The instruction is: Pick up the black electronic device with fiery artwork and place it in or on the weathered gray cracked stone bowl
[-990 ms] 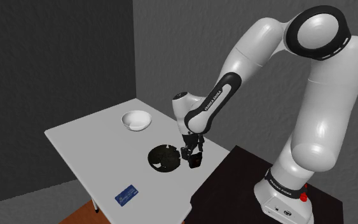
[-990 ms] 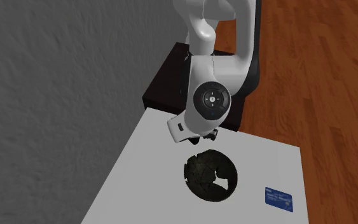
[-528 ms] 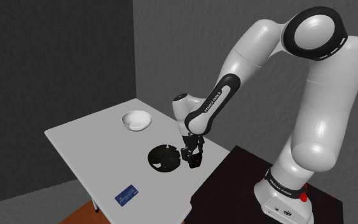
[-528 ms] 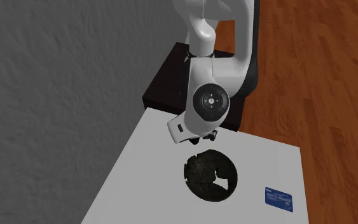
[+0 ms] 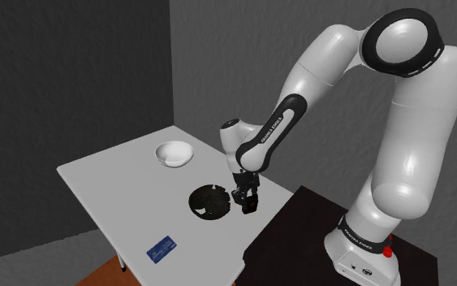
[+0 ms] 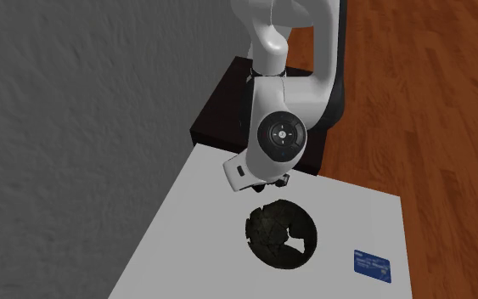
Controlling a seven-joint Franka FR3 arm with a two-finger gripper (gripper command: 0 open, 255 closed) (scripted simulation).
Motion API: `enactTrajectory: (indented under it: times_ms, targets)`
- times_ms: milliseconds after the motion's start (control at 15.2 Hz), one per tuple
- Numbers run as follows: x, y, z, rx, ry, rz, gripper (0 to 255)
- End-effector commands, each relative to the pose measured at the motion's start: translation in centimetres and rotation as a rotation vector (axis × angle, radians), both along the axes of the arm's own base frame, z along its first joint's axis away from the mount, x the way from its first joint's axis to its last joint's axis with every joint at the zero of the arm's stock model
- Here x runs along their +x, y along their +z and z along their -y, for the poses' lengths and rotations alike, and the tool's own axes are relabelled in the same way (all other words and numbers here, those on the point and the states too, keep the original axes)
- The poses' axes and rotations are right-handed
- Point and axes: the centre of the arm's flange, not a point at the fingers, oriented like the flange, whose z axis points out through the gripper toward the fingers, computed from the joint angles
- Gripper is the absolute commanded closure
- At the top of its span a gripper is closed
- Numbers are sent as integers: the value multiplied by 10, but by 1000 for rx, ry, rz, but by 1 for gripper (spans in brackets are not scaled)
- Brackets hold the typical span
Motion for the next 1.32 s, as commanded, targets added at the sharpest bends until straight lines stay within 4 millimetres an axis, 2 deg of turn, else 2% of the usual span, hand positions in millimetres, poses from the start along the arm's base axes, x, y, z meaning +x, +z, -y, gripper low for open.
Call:
enactTrajectory:
  times_ms: [0, 132, 1254]
  targets:
    - [-1, -1, 0, 0, 0, -2, 255]
    - [-1, -1, 0, 0, 0, -2, 255]
    - [-1, 89, 0, 0, 0, -2, 255]
